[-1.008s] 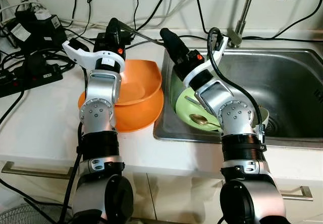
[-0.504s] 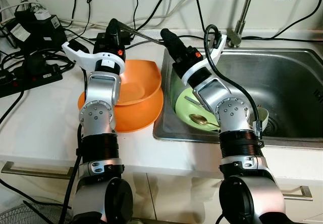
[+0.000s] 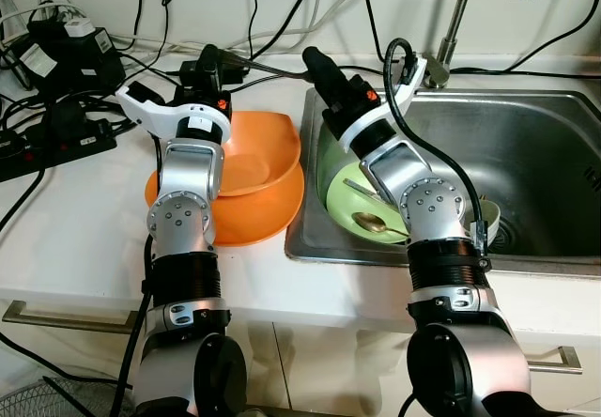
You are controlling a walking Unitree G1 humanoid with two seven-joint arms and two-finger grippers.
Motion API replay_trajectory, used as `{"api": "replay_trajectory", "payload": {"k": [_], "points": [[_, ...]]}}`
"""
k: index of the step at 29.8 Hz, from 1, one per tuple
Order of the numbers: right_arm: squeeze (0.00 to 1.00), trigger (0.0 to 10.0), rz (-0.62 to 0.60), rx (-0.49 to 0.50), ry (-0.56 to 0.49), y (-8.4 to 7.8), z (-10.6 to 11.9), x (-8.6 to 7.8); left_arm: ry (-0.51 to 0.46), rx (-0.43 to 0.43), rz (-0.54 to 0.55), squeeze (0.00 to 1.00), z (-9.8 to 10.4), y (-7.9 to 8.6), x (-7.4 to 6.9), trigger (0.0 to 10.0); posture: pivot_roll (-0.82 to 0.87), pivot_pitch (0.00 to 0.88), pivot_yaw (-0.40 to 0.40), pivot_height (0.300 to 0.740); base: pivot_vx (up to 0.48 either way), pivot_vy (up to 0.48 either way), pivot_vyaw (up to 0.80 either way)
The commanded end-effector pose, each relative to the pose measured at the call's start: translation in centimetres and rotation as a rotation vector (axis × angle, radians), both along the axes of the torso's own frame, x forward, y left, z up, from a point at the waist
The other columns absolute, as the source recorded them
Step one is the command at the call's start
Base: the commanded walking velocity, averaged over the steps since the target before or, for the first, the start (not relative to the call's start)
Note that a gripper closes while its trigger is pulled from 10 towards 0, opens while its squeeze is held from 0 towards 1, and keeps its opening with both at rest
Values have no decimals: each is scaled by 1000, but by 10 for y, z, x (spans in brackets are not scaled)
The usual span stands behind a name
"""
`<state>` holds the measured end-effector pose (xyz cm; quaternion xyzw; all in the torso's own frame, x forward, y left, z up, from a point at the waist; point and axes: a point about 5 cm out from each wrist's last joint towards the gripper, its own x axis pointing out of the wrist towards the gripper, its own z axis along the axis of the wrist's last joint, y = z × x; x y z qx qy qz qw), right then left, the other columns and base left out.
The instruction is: Kitchen organization
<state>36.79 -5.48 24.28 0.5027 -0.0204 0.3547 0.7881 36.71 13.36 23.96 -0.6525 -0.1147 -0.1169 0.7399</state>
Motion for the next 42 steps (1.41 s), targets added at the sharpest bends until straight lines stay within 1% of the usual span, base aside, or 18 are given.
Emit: {"api": "replay_trajectory", "payload": {"k": [1,5,6,7,14,20,29,30,32,33,34,36,37,38,40,41,42], "points": [[0,0,41,-8,2,23,9,-1,47,-6,-115,0,-14,-40,-4,10000,-44,0,97,740,0,0,0],[0,0,28,-8,5,21,9,0,63,17,-116,0,-16,-41,-4,10000,-44,0,97,740,0,0,0],[0,0,25,-8,6,20,9,0,65,20,-118,627,-16,-41,-4,10000,-44,0,97,740,0,0,0],[0,0,22,-8,6,19,9,1,65,24,-123,1000,-16,-42,-4,10000,-44,0,95,740,0,0,0],[0,0,15,-7,6,18,10,2,67,28,-148,1000,-17,-45,-4,10000,-44,0,93,740,0,0,0],[0,0,0,-3,5,16,12,4,74,64,-192,1000,-20,-52,-6,10000,-44,0,92,740,0,0,0],[0,0,-19,3,15,12,11,7,65,83,-194,1000,-19,-51,-6,10000,-41,0,90,740,0,0,0],[0,0,-22,3,16,12,12,7,54,95,-199,1000,-17,-50,-6,10000,-42,0,90,740,0,0,0],[0,0,-29,6,18,11,12,8,46,148,-216,1000,-16,-51,-7,10000,-43,0,89,740,0,0,0],[0,0,-40,9,22,9,12,9,31,220,-229,1000,-15,-53,-7,10000,-42,0,89,740,0,0,0],[0,0,-53,16,27,8,13,11,8,254,-242,1000,-13,-53,-9,10000,-44,0,89,740,0,0,0],[0,0,-79,38,41,5,14,13,-24,272,-269,1000,-9,-52,-11,10000,-44,0,88,740,0,0,0],[0,0,-79,38,41,5,14,13,-24,272,-269,1000,-9,-52,-11,10000,-44,0,88,740,0,0,0],[0,0,-118,89,57,-2,17,17,-73,315,-286,1000,-4,-49,-16,10000,-43,0,88,740,0,0,0],[0,0,-118,89,57,-2,17,17,-73,315,-286,1000,-4,-49,-16,10000,-43,0,88,740,0,0,0],[0,0,-150,143,75,-9,20,21,-107,340,-303,400,-3,-46,-20,10000,-40,0,87,740,0,0,0],[0,0,-150,143,75,-9,20,21,-107,340,-303,400,-3,-46,-20,10000,-40,0,87,740,0,0,0]]}}
